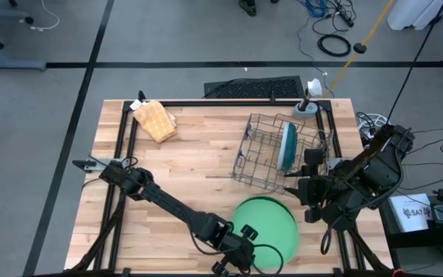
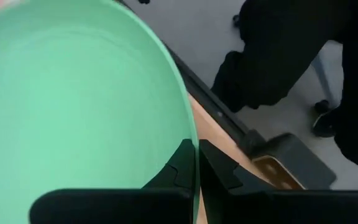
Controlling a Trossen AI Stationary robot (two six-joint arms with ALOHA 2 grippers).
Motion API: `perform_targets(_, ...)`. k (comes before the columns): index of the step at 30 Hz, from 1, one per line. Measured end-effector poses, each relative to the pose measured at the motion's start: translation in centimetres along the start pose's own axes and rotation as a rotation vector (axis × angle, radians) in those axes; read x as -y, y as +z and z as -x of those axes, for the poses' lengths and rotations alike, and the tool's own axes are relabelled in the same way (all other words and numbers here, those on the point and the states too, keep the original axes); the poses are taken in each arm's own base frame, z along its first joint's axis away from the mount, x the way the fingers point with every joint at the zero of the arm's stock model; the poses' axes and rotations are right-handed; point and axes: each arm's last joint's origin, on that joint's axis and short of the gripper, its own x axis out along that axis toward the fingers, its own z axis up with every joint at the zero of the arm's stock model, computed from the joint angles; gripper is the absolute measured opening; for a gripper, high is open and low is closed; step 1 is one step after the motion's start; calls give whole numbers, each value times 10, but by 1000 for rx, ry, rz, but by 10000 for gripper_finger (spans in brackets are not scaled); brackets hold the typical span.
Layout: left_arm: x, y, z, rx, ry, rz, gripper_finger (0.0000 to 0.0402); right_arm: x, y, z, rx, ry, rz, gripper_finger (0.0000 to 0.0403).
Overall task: Sort dishes
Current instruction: Put the light green plate in the dish rack
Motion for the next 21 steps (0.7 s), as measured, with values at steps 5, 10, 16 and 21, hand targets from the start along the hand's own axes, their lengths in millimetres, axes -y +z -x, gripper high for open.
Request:
perform_targets(5, -2, 9, 28, -14, 138, -18, 10, 0, 0, 0, 2, 1, 18, 155)
perform_targets(10, -1, 6, 44, -90, 212, -27, 10, 0, 0, 0, 2, 0, 22, 155)
perform_targets(16, 0, 17, 79, -51, 283, -23, 10, 0, 0, 0, 2, 0, 27, 155)
perform_targets(21, 5, 23, 105, -26, 292, -21, 10, 0, 0, 0, 2, 0, 34, 155)
